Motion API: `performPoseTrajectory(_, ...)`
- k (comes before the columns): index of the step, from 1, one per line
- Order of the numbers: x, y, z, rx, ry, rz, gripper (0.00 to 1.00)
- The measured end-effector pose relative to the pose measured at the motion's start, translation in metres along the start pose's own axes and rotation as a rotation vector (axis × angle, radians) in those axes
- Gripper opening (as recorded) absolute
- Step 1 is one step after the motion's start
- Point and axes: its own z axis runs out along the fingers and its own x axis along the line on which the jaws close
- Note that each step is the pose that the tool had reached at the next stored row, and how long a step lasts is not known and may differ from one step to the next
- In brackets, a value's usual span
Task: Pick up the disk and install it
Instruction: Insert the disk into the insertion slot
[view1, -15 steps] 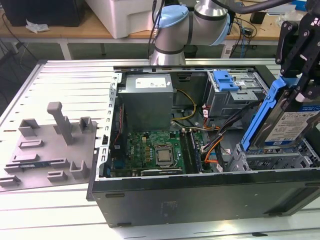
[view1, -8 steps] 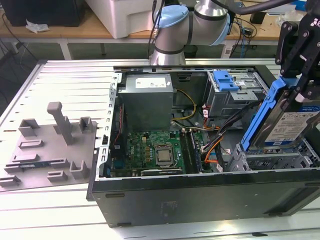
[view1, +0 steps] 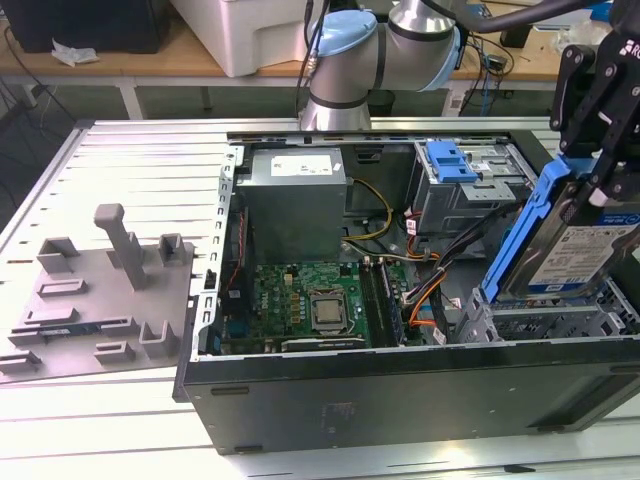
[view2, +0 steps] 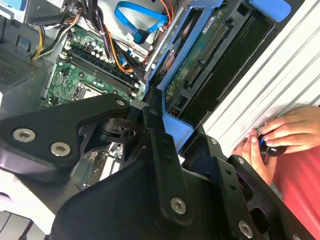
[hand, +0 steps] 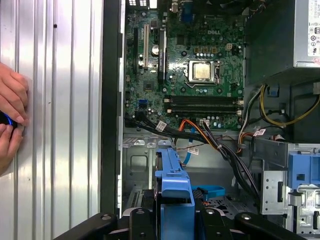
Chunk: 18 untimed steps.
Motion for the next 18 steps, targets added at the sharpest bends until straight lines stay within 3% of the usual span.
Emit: performPoseTrajectory(18,0.0000,-0.0001,0.0046,-0.0001,-0.0001,0.010,0.37)
